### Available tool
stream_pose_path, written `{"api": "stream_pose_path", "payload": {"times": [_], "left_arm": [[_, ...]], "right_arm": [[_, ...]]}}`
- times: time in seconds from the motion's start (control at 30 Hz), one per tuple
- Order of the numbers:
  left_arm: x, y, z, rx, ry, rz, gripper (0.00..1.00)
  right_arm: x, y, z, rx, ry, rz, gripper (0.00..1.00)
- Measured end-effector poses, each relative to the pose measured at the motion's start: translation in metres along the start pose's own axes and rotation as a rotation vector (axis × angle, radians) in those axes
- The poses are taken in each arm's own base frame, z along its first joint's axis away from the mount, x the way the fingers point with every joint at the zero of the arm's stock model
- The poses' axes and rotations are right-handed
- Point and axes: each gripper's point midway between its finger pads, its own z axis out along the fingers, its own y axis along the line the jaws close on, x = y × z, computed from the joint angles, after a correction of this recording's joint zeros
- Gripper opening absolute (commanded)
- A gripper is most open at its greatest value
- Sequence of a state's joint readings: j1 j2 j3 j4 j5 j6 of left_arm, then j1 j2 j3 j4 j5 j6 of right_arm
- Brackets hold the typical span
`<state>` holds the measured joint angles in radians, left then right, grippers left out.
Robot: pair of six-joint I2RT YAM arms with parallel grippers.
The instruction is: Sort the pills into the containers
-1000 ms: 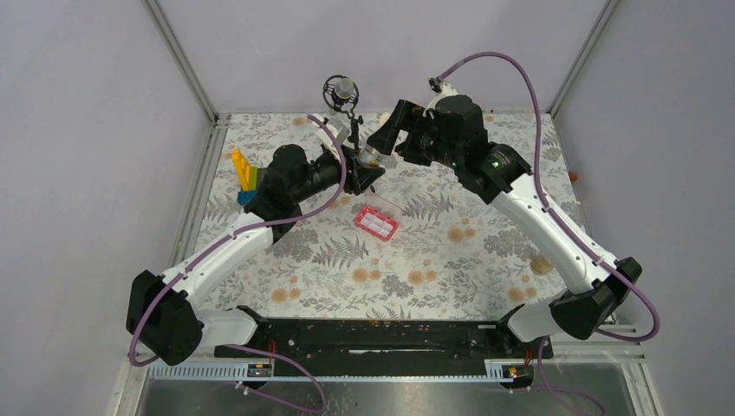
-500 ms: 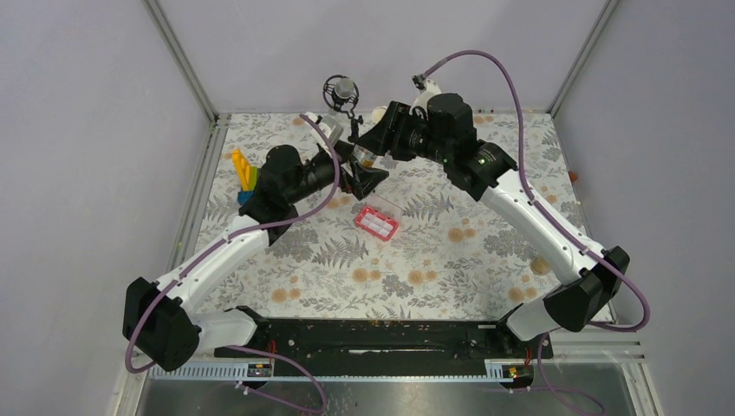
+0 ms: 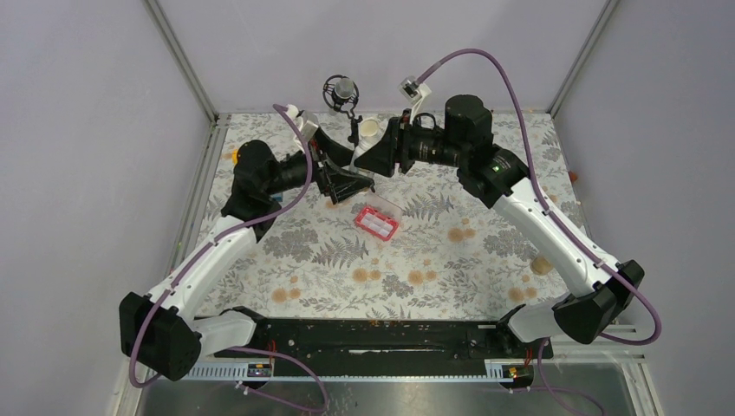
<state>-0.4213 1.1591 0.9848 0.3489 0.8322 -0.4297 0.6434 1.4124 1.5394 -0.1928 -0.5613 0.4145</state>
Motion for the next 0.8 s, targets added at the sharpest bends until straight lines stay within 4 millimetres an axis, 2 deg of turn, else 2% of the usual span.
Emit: {"api": "stream_pose_path", "payload": {"times": [0.17,0.3,0.4,0.43,0.5,0.57,0.63,0.7,0.8], "left_arm": [[0.011,-0.014,-0.001,0.095,0.055,-0.074,0.63],[0.012,-0.023,-0.002,0.138,0.067,-0.089,0.47],[0.009,-0.025,-0.002,0.147,0.059,-0.087,0.28],[0.009,-0.025,-0.002,0.148,0.058,-0.087,0.24],[0.008,-0.025,-0.002,0.148,0.055,-0.084,0.02],[0.008,-0.025,-0.002,0.148,0.055,-0.084,0.0],[0.009,-0.025,-0.002,0.148,0.057,-0.083,0.0],[0.01,-0.023,-0.002,0.144,0.062,-0.08,0.0],[0.015,-0.017,-0.002,0.122,0.07,-0.069,0.0]], "right_arm": [[0.004,0.006,-0.002,-0.047,0.022,-0.027,0.29],[0.002,0.01,-0.002,-0.067,0.018,-0.042,0.29],[0.0,0.011,-0.002,-0.078,0.011,-0.052,0.31],[0.0,0.012,-0.002,-0.082,0.011,-0.053,0.34],[-0.001,0.012,-0.001,-0.087,0.006,-0.054,0.45],[-0.001,0.011,-0.001,-0.088,0.002,-0.051,0.73],[-0.001,0.011,-0.001,-0.085,0.001,-0.034,0.87],[-0.004,0.01,0.0,-0.069,-0.011,-0.022,0.91],[-0.011,0.002,-0.001,-0.013,-0.049,-0.005,0.92]]}}
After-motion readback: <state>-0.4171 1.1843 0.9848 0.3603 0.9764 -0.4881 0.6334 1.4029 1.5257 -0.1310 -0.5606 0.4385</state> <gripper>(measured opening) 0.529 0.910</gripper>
